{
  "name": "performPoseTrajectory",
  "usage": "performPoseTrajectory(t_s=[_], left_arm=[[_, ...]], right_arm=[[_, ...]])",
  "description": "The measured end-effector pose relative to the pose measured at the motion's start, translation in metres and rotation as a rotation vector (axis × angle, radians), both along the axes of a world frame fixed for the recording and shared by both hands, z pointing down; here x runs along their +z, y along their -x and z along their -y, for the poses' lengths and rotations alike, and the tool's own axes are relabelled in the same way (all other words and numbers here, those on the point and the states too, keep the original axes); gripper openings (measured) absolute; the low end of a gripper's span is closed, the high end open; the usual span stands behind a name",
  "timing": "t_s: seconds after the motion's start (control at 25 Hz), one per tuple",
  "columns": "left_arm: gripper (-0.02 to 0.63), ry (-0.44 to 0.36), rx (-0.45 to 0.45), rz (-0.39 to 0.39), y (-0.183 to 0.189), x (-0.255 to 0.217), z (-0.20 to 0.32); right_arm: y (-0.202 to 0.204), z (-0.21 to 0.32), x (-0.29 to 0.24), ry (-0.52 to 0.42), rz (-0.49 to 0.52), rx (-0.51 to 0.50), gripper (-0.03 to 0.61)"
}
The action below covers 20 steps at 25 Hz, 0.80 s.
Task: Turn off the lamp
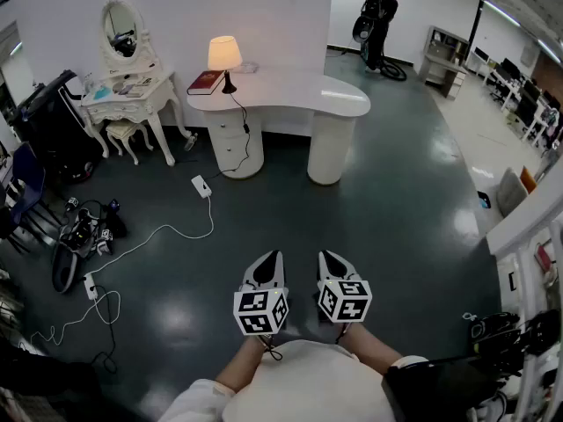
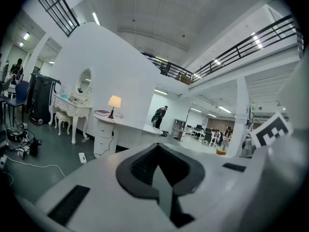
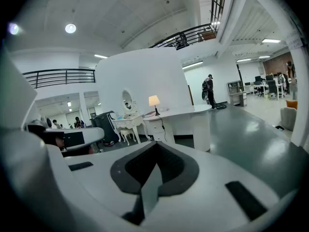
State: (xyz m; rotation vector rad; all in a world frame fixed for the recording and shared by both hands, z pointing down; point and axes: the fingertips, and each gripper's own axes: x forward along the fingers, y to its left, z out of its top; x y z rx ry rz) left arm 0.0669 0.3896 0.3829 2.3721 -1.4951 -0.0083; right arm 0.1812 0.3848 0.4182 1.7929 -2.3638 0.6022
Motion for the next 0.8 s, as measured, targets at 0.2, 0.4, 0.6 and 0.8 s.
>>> performPoseTrajectory(t_s=[0.2, 0.4, 0.6, 0.8], left_arm=[[0.008, 0.005, -0.007, -0.003, 0.008, 0.001, 0.005], [0.008, 0.011, -0.009, -0.016, 0.018, 0.006, 0.009], [0.008, 0.005, -0.012, -0.017, 0.036, 0.005, 0.016], [0.008, 0.000, -0.004, -0.021, 0.058, 0.003, 0.027]], right_arm=[[0.005, 0.005, 0.003, 0.005, -0.011, 0.006, -0.002], [0.013, 0.009, 0.005, 0.005, -0.008, 0.004, -0.002], [0.028, 0.017, 0.003, 0.006, 0.013, 0.013, -0.002], [0.046, 0.026, 0.004, 0.015, 0.008, 0.031, -0.002]])
